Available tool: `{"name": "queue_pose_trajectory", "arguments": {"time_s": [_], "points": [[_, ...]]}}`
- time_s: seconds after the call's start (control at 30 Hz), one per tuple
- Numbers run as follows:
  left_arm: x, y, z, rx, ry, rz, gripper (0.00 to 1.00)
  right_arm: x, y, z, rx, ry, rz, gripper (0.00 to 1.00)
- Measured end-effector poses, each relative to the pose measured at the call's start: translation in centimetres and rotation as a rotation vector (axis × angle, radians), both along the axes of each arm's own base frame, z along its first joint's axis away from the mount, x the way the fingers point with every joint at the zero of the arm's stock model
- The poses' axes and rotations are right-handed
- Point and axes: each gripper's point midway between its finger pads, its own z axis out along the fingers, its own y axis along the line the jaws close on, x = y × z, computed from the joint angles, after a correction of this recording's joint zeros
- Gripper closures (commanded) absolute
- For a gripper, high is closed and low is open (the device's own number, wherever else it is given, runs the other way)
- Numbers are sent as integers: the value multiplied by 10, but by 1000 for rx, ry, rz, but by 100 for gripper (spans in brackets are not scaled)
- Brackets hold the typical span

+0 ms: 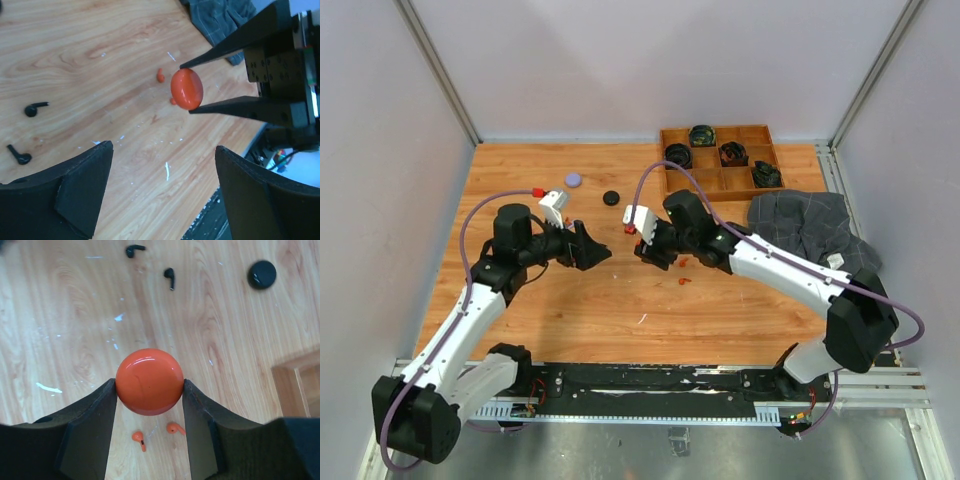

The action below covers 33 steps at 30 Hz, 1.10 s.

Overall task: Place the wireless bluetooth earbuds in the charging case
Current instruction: Pick up the charging case at the center of the board.

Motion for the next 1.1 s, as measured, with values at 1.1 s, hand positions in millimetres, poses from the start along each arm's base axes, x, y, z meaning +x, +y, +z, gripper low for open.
{"name": "queue_pose_trajectory", "arguments": {"time_s": [1.1], "points": [[-26,-52,-25,-273,302,-307,49,-64,50,24,0,-126,306,62]]}}
